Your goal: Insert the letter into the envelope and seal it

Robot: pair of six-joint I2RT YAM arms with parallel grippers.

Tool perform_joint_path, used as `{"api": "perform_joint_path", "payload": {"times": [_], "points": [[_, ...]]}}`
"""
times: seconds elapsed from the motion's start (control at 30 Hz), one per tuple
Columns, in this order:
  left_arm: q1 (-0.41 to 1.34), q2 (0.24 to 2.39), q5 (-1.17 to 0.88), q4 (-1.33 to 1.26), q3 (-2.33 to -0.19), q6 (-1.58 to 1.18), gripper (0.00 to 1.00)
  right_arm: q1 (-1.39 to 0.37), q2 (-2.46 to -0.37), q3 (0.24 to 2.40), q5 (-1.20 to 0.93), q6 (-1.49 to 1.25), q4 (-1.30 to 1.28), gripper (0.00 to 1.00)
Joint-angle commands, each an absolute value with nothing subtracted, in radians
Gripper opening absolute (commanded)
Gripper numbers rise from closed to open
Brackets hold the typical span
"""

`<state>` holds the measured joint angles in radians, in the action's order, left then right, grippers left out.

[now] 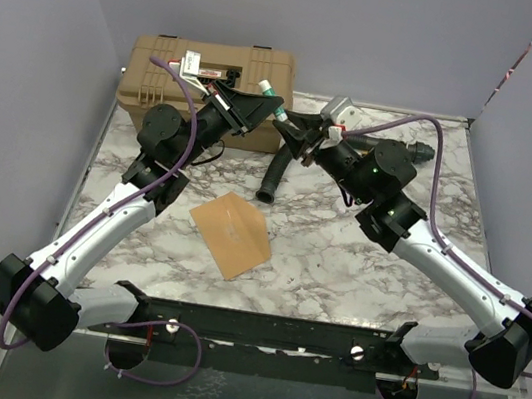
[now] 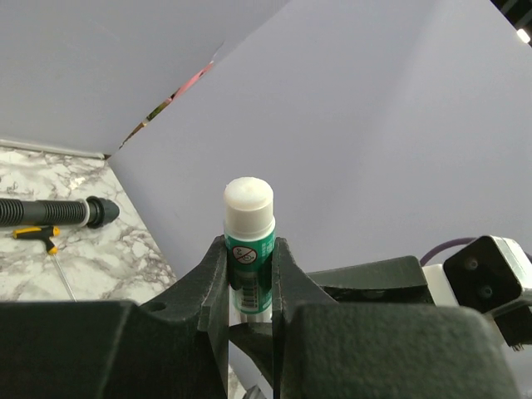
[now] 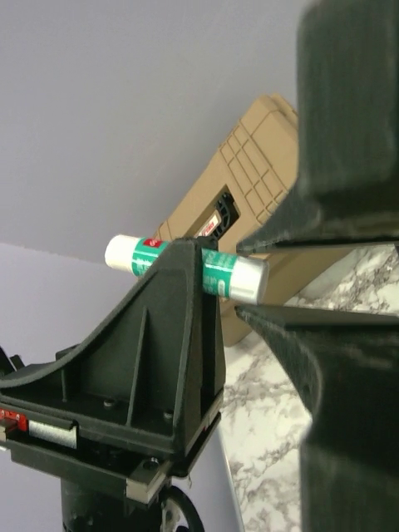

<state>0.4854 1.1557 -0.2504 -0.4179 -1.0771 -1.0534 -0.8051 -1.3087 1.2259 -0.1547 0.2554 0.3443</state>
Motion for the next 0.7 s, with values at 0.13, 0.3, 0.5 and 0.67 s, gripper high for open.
{"api": "perform_joint_path", "payload": {"times": [0.13, 0.3, 0.5, 0.67], "points": [[0.482, 1.143, -0.255, -0.418, -1.075, -1.039, 0.00, -0.804, -1.290, 1.210, -0.108, 0.066, 0.432, 0.04], [0.481, 1.135, -0.280, -0.462, -1.055, -1.005, 0.00, -0.795, -1.288, 1.246, -0.099, -0.257, 0.382, 0.00], [0.481, 1.114, -0.302, -0.515, -1.025, -0.948, 0.00, -0.731, -1.276, 1.219, -0.198, -0.614, 0.466, 0.00], [0.481, 1.093, -0.308, -0.581, -0.986, -0.938, 0.00, -0.705, -1.240, 1.103, -0.145, -0.926, 0.643, 0.00]]}}
